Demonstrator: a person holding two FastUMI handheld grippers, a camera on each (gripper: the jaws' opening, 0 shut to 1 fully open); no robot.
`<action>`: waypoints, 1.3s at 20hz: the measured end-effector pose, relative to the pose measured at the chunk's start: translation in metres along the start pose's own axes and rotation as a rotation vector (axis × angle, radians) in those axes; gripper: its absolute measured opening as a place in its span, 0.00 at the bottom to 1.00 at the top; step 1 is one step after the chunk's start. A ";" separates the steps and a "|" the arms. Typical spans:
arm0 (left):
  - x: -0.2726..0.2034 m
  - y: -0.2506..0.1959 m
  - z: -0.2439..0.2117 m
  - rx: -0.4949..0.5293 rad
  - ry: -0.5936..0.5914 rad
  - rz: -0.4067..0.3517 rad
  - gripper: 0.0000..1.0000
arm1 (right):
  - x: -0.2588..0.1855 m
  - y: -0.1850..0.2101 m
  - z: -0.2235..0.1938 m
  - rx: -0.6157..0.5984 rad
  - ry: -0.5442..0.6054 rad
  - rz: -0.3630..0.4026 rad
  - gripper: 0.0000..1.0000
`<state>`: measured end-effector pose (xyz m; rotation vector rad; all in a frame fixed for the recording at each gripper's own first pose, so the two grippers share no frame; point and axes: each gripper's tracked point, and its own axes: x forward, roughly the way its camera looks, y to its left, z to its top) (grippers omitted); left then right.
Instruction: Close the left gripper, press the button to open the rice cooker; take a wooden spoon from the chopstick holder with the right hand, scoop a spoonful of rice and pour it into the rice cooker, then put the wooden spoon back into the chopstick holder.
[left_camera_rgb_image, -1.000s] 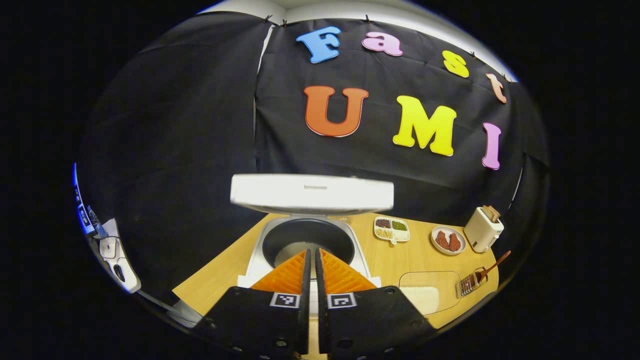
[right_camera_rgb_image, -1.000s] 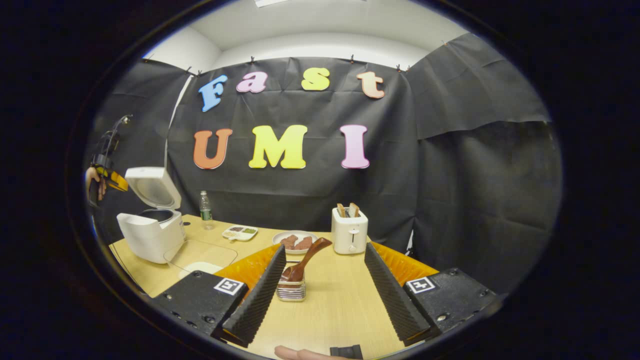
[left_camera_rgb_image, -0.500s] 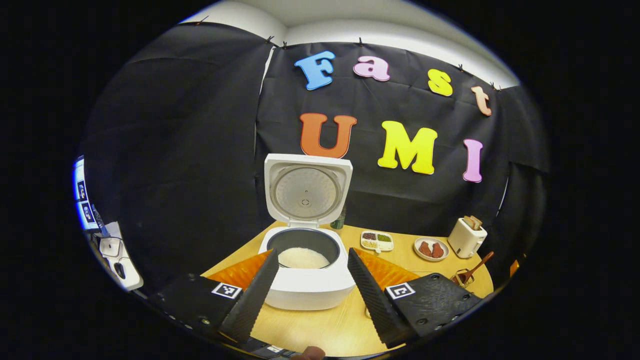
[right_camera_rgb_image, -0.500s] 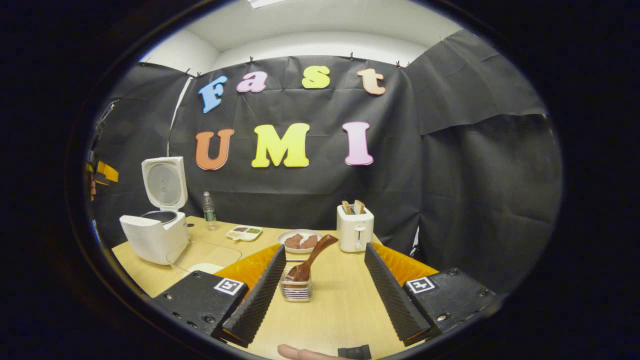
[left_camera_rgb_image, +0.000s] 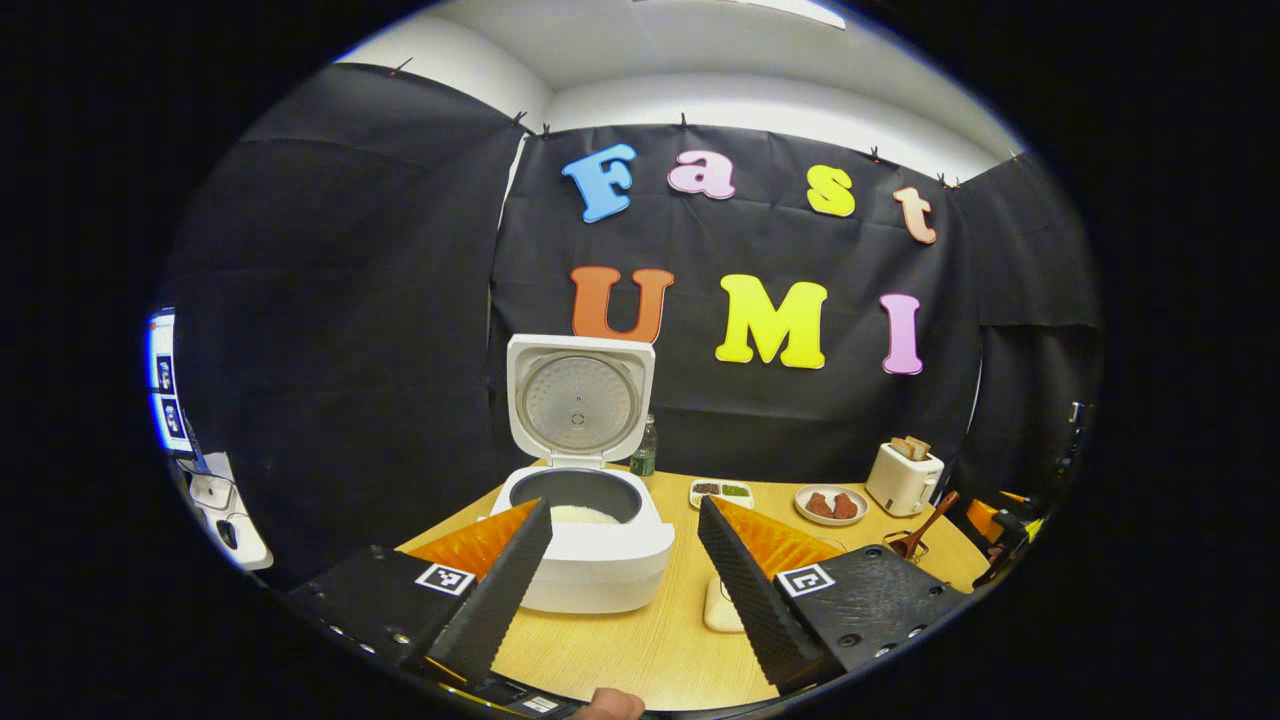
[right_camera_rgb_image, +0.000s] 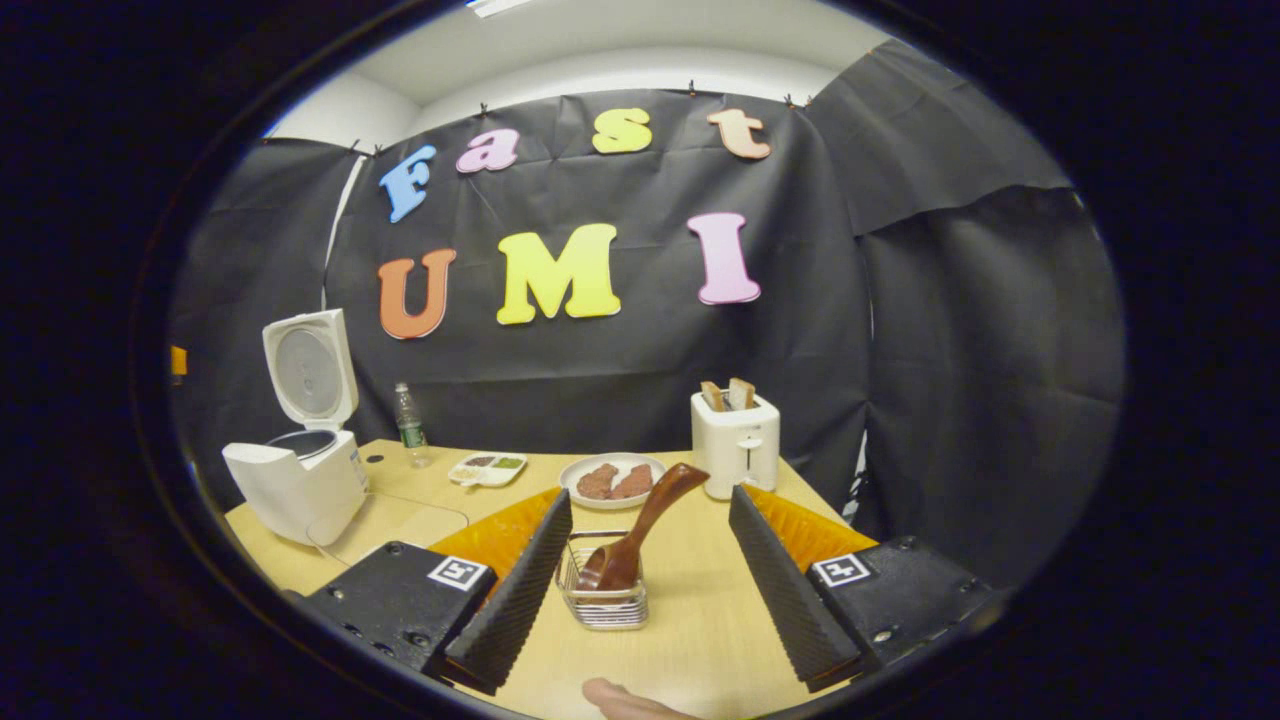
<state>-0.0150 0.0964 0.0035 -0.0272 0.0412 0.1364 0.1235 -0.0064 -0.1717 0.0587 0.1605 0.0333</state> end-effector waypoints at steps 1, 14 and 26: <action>-0.007 -0.008 -0.001 0.015 -0.015 -0.022 0.94 | 0.011 0.000 -0.006 0.003 0.010 0.006 1.00; -0.095 -0.037 -0.024 0.018 -0.078 -0.158 0.94 | 0.108 -0.003 -0.070 0.128 0.174 0.004 0.89; -0.079 -0.035 -0.061 0.119 -0.039 -0.203 0.93 | 0.085 0.022 -0.015 0.096 0.018 0.061 0.16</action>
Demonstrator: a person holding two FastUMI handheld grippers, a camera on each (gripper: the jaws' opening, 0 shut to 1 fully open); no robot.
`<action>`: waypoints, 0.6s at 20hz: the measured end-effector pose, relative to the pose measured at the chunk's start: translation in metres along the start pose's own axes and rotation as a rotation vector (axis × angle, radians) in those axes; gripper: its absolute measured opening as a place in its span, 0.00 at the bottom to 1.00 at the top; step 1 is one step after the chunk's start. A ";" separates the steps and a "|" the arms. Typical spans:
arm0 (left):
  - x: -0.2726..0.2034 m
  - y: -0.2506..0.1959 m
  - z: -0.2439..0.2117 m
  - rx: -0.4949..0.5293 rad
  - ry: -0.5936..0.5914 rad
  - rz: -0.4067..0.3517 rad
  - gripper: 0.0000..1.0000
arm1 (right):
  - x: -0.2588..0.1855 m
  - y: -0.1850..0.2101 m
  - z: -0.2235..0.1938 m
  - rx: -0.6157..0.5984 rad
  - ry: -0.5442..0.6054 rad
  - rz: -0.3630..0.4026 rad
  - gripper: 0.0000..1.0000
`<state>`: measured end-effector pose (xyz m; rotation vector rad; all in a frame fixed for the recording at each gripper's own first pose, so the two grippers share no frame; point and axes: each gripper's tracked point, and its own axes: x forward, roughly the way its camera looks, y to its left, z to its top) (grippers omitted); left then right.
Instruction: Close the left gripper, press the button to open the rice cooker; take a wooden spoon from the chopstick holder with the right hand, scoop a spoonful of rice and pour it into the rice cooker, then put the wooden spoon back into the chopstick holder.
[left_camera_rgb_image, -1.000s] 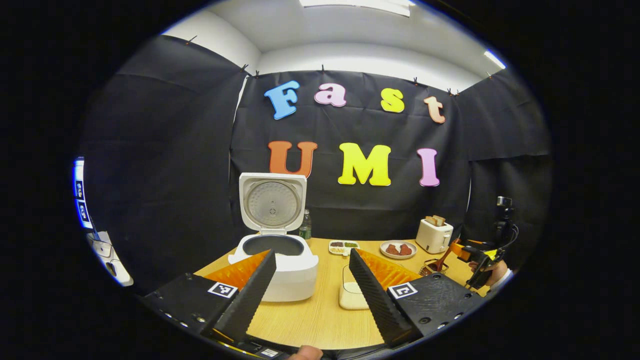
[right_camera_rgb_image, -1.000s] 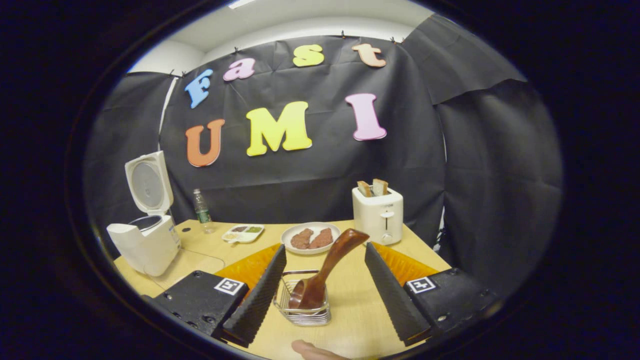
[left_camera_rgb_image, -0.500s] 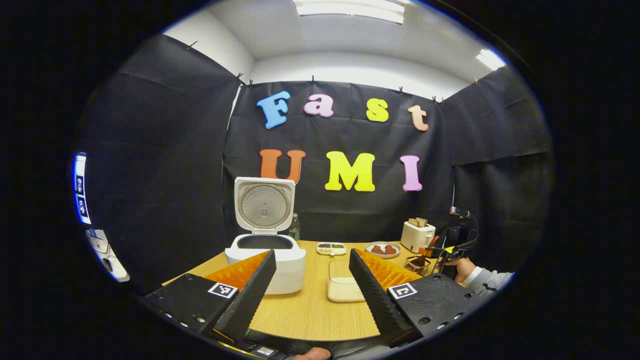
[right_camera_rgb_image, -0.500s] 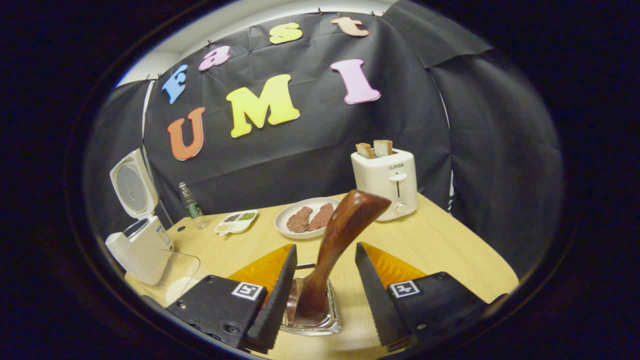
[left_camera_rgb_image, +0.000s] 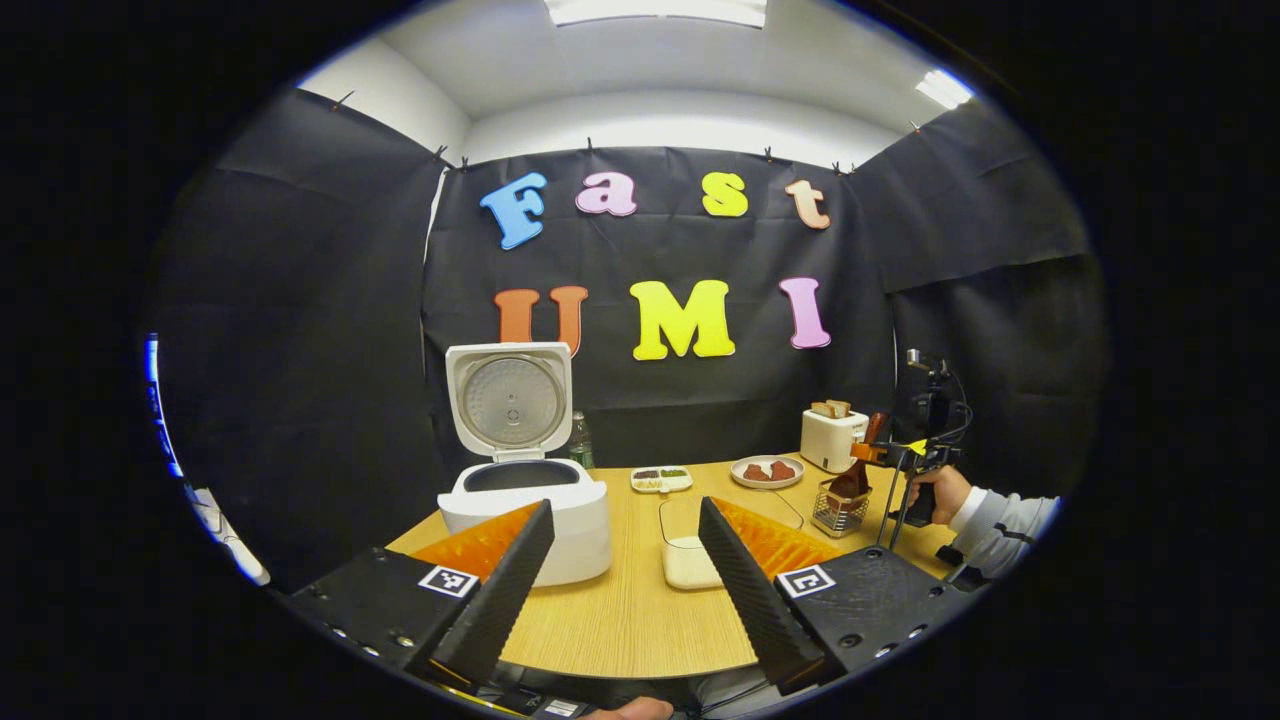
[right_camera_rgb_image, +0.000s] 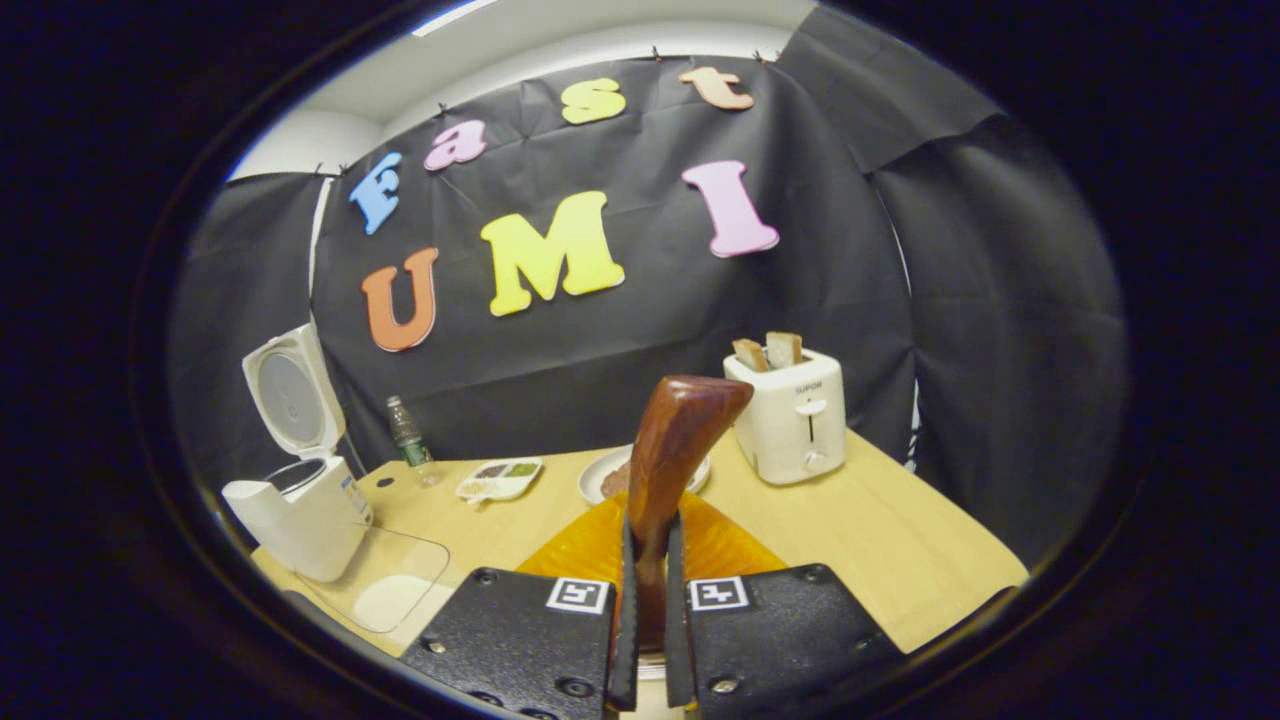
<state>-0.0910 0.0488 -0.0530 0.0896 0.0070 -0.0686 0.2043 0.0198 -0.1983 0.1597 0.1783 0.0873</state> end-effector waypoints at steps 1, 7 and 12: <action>0.000 0.004 0.000 -0.004 0.003 0.005 0.92 | -0.006 0.003 0.008 -0.035 -0.020 -0.009 0.16; -0.010 0.015 0.005 -0.034 -0.019 0.020 0.93 | -0.034 0.069 0.058 -0.166 -0.119 0.023 0.16; -0.021 0.019 0.012 -0.016 -0.054 0.031 0.93 | -0.035 0.129 0.053 -0.152 -0.120 0.014 0.16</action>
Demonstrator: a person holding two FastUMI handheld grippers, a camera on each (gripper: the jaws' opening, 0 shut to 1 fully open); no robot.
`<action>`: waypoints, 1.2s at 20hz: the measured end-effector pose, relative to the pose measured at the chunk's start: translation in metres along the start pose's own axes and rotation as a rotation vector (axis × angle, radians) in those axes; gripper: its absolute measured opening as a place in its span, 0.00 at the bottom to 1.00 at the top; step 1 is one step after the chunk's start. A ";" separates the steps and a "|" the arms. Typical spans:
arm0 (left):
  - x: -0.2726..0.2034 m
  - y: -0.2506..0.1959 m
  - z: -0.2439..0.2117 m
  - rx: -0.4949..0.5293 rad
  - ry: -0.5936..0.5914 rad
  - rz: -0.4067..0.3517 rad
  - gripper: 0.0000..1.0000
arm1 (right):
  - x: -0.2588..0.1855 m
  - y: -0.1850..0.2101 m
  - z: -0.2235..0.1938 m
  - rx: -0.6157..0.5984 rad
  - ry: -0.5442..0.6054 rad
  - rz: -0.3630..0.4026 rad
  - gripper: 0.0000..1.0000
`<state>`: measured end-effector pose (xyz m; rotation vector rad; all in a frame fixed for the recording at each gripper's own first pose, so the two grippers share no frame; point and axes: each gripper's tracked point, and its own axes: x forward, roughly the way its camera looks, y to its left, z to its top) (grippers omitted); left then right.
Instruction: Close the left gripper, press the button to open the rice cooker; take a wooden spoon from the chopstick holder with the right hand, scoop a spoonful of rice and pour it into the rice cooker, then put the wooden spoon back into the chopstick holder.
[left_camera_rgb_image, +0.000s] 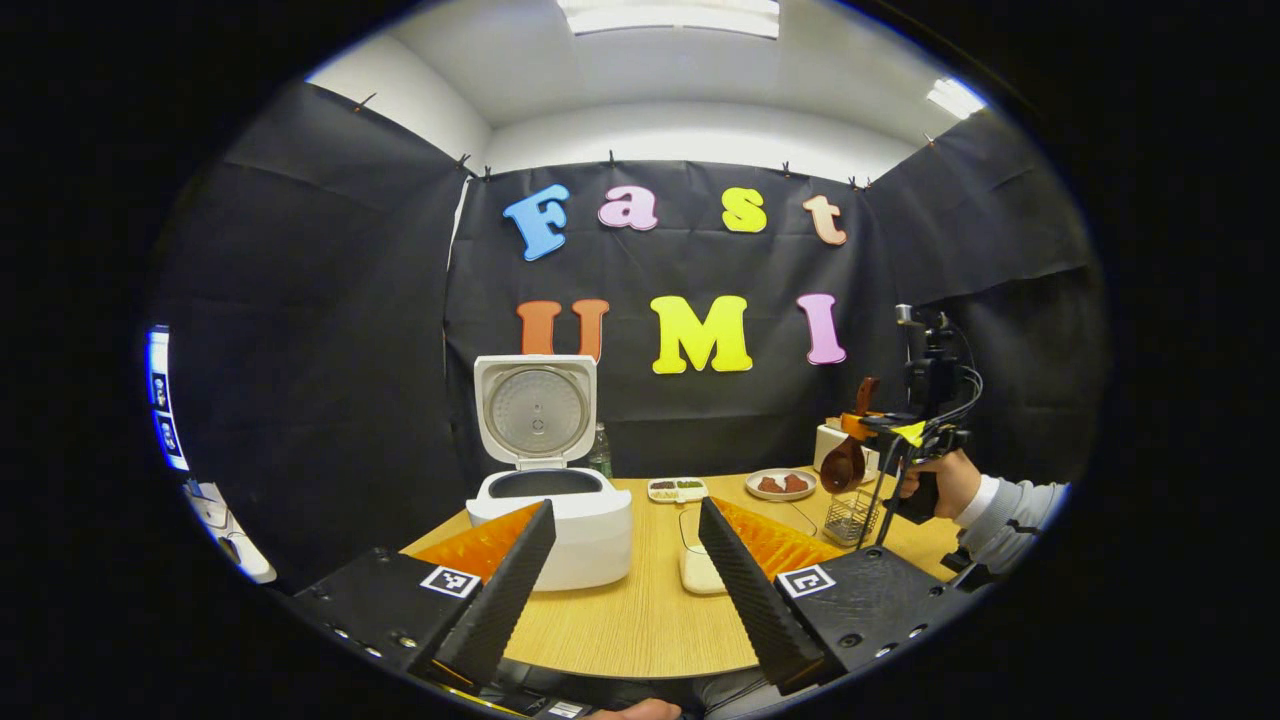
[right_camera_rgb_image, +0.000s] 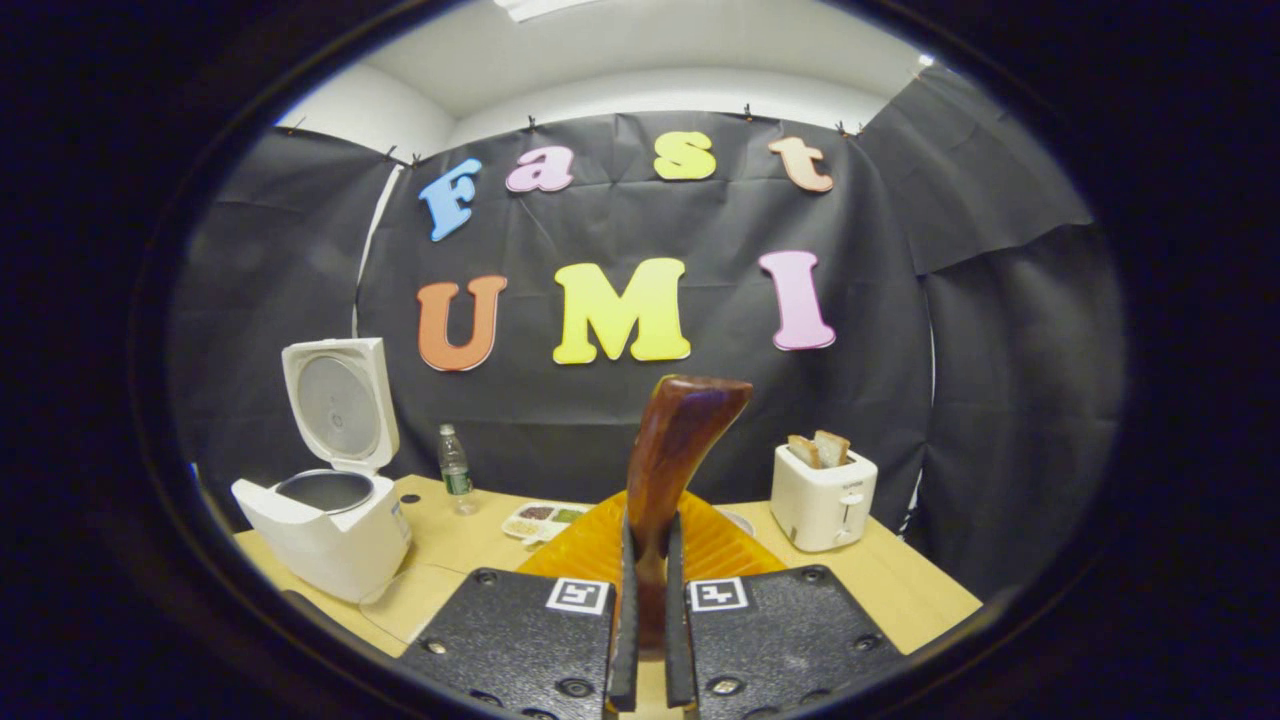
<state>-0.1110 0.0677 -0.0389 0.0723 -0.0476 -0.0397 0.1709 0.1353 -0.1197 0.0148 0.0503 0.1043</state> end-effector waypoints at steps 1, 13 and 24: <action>-0.001 0.000 0.000 0.000 0.001 0.002 0.92 | 0.002 0.014 -0.006 -0.004 0.007 0.000 0.16; -0.005 0.021 -0.006 -0.051 0.004 0.075 0.93 | 0.023 0.110 -0.105 -0.115 0.130 0.054 0.16; -0.002 0.020 -0.019 -0.049 0.009 0.097 0.94 | 0.017 0.116 -0.151 0.159 0.232 0.090 0.16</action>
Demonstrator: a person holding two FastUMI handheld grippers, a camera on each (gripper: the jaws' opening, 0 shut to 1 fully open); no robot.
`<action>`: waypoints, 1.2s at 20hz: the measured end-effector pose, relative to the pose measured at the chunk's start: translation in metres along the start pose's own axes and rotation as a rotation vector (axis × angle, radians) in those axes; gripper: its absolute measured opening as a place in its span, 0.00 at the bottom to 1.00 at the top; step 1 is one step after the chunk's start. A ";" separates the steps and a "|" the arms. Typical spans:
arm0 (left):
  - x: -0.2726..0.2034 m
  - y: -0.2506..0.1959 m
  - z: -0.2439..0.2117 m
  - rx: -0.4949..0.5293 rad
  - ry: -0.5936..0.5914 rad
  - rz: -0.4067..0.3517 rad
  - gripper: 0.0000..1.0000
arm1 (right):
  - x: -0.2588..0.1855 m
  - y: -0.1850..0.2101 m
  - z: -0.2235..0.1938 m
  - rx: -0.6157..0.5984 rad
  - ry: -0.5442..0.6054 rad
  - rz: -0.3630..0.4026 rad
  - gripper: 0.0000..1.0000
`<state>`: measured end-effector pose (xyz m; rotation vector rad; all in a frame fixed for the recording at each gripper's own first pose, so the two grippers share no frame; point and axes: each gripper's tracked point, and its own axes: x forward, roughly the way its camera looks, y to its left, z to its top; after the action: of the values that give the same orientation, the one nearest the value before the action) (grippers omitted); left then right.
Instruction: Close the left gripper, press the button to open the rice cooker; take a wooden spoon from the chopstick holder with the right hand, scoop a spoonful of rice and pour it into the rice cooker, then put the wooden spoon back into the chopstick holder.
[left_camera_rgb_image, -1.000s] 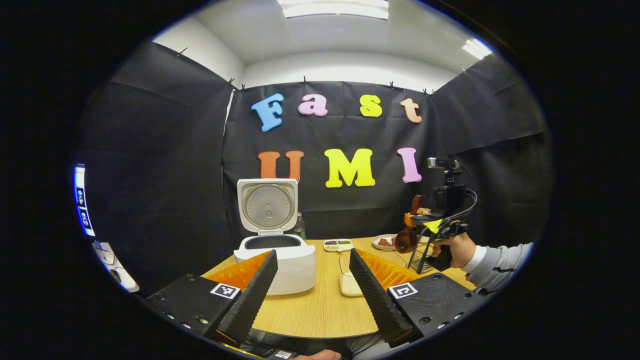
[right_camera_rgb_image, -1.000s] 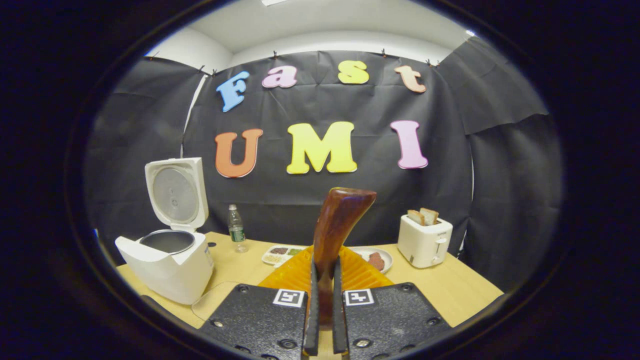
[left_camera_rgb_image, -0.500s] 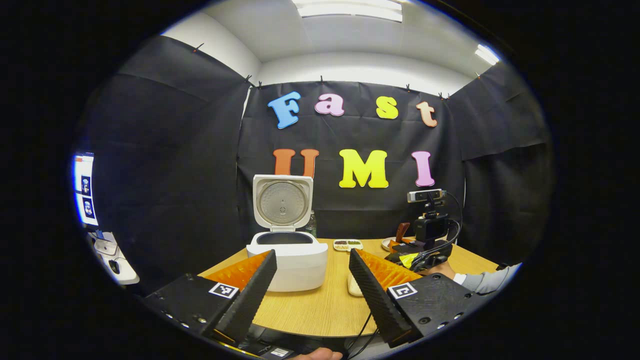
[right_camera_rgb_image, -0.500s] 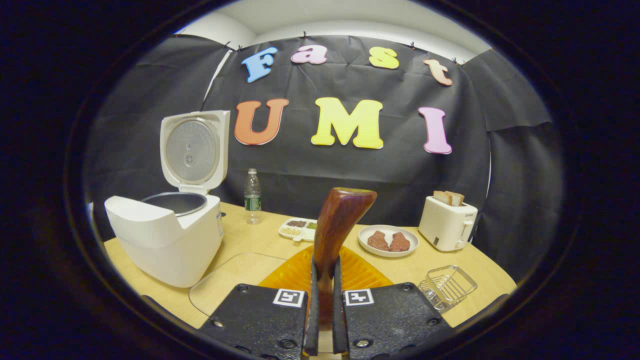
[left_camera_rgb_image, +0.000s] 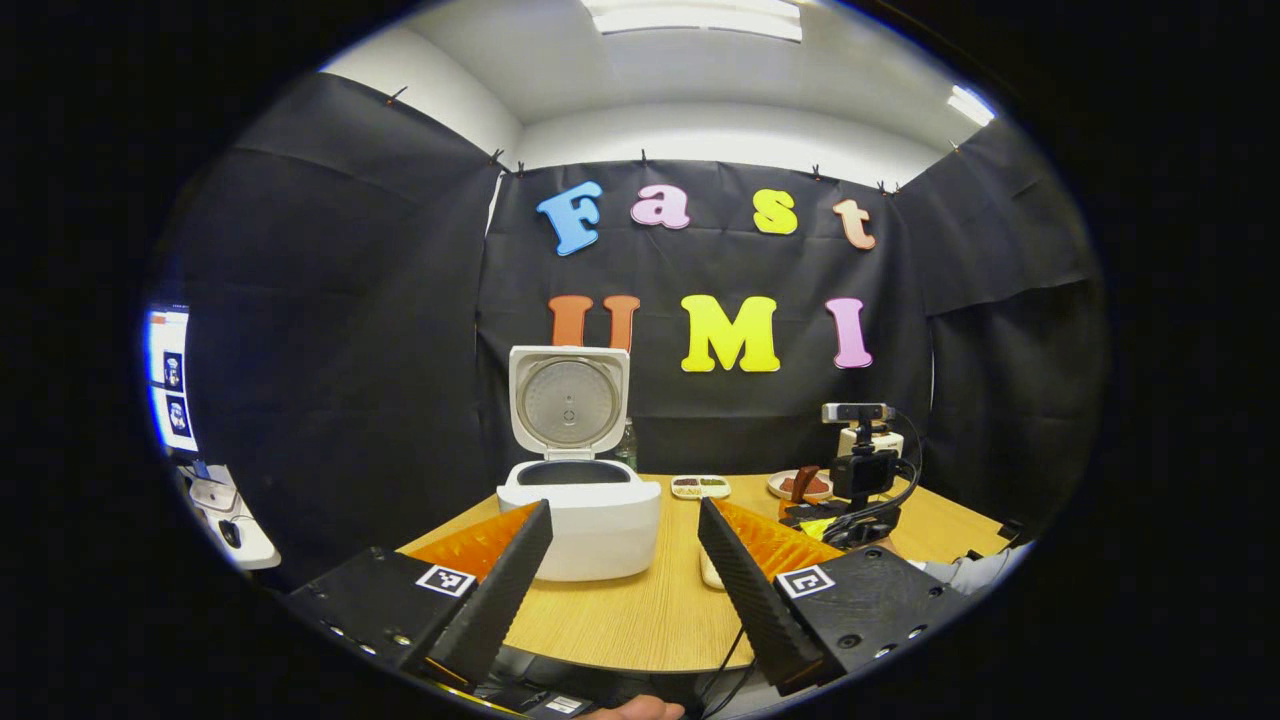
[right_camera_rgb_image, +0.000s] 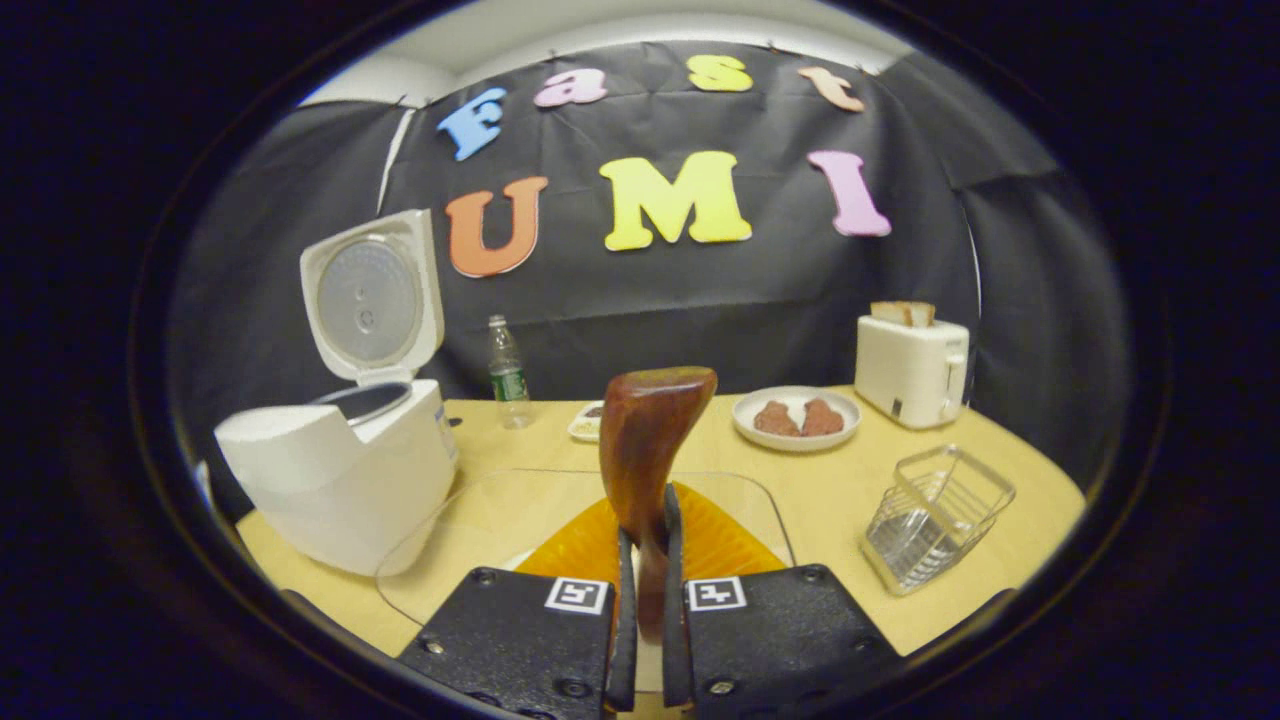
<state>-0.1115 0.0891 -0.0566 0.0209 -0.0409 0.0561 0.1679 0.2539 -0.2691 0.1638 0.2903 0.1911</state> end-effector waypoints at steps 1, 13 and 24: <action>0.001 0.003 0.000 -0.004 0.003 0.011 0.94 | -0.003 0.009 -0.006 0.052 0.012 0.028 0.16; -0.001 0.010 -0.010 0.002 0.022 0.036 0.94 | 0.001 0.010 0.003 0.358 0.072 0.131 0.13; 0.001 0.000 -0.011 0.053 0.024 0.025 0.94 | -0.021 -0.031 0.045 0.887 -0.019 0.247 0.10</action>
<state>-0.1104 0.0898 -0.0680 0.0731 -0.0158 0.0823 0.1664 0.2134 -0.2270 1.0826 0.3200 0.2958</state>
